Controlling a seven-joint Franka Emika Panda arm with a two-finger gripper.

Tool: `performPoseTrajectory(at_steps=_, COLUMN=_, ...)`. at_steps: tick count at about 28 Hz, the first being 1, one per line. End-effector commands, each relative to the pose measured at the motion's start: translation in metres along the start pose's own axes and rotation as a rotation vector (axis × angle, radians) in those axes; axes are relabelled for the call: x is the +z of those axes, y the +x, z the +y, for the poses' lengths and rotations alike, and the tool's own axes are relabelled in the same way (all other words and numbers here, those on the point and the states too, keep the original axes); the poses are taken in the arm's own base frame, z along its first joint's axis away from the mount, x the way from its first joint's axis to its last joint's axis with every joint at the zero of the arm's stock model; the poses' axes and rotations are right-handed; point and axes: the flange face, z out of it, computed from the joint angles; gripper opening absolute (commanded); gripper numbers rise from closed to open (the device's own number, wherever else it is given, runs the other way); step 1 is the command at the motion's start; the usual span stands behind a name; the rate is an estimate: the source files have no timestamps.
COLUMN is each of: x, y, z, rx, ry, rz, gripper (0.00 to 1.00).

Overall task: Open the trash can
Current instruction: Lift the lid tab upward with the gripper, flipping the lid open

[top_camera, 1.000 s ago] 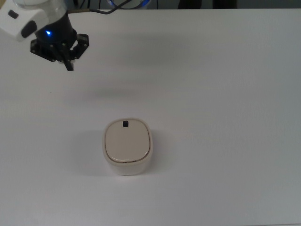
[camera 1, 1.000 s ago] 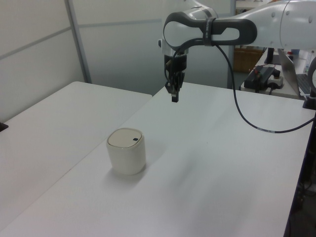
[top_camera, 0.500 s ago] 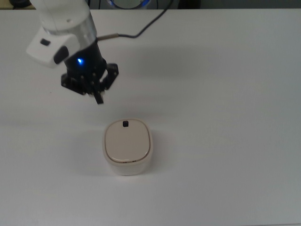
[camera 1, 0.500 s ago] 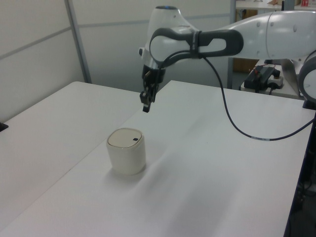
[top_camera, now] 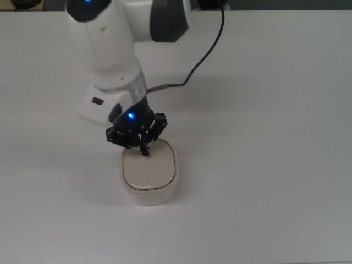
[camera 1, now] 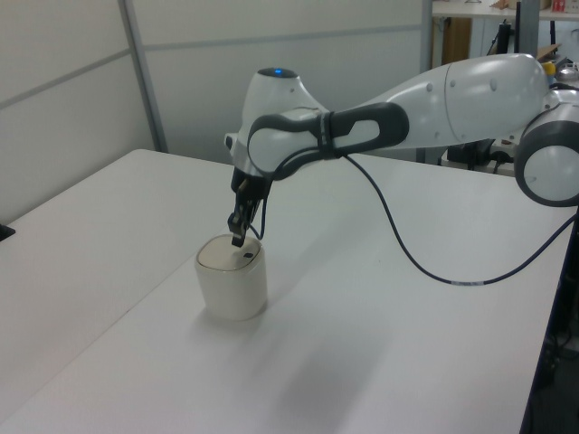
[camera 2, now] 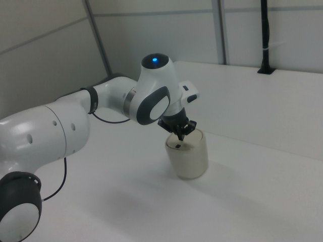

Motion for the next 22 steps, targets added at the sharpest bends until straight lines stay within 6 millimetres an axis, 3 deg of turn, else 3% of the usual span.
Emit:
performPoseTrajectory(at_steps=1, x=0.012, y=-0.002, z=-0.006, rx=-0.065, ry=-0.045, rz=-0.022, gripper=0.0)
performPoseTrajectory(at_steps=12, x=0.064, y=-0.019, z=-0.001, rx=-0.087, ry=-0.061, rz=-0.112, gripper=0.0)
performPoseTrajectory(at_steps=15, x=0.055, y=-0.016, z=0.0, rx=-0.074, ry=-0.062, rz=-0.097, gripper=0.0)
performPoseTrajectory(at_steps=21, x=-0.012, y=-0.006, z=0.001, rx=-0.064, ry=-0.087, rz=-0.019, gripper=0.03)
performPoseTrajectory(at_steps=22, x=-0.034, y=-0.009, z=0.006, rx=-0.047, ry=-0.085, rz=-0.02, gripper=0.03)
